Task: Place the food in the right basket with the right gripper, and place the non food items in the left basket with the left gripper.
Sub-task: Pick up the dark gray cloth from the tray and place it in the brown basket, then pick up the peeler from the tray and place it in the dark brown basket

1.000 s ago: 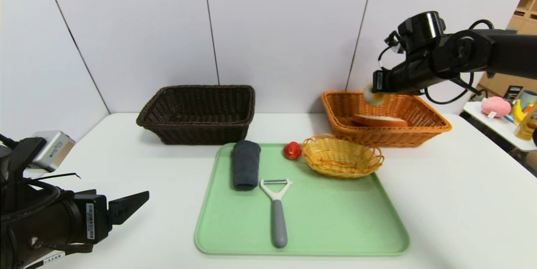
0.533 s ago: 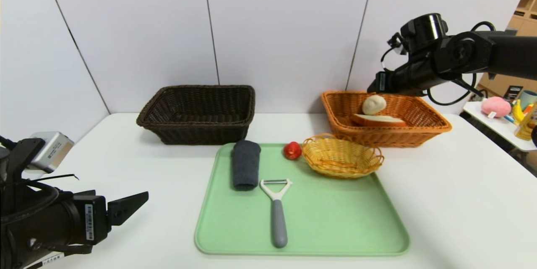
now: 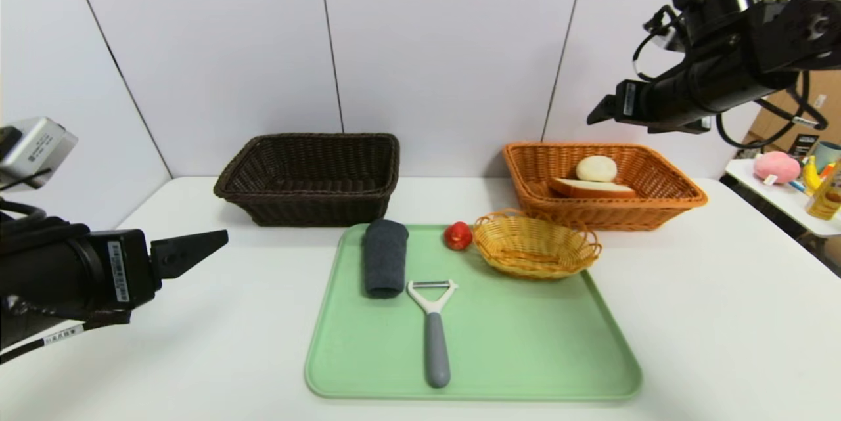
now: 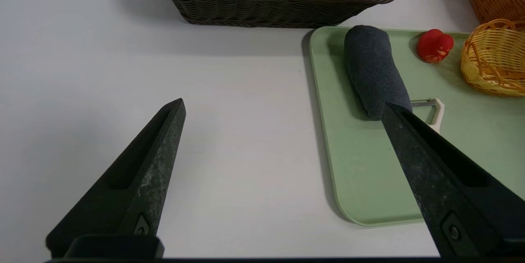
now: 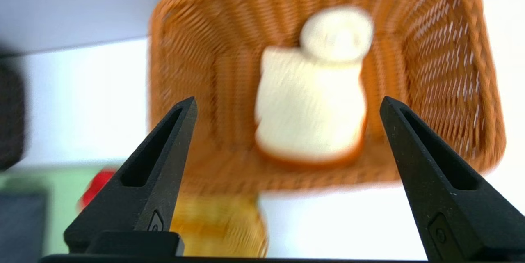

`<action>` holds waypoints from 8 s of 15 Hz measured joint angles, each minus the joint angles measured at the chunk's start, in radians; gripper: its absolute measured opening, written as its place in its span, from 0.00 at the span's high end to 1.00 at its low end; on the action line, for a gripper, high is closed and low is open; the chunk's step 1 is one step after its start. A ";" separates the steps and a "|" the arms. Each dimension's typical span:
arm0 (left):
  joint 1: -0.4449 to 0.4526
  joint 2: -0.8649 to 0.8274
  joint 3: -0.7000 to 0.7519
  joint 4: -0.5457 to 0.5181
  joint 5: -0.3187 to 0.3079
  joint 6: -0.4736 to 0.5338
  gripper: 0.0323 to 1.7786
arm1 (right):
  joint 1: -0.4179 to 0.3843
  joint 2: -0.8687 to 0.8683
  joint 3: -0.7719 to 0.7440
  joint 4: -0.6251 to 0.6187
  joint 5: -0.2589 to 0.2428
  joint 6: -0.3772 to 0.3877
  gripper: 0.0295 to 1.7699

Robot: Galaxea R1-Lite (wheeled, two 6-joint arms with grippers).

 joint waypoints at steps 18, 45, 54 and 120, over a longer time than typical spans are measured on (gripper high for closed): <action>-0.437 0.908 -1.017 0.739 0.211 -0.356 0.05 | 0.044 -0.576 0.339 0.613 0.386 0.167 0.04; -0.333 1.160 -1.125 0.729 0.266 -0.474 0.57 | 0.047 -0.622 0.443 0.598 0.371 0.145 0.04; -0.360 0.869 -1.121 0.719 -0.033 -0.459 0.88 | 0.046 -0.647 0.478 0.599 0.372 0.144 0.04; -0.622 1.007 -1.211 1.064 0.121 -0.637 0.05 | 0.152 -0.636 0.782 0.101 -0.039 -0.096 0.03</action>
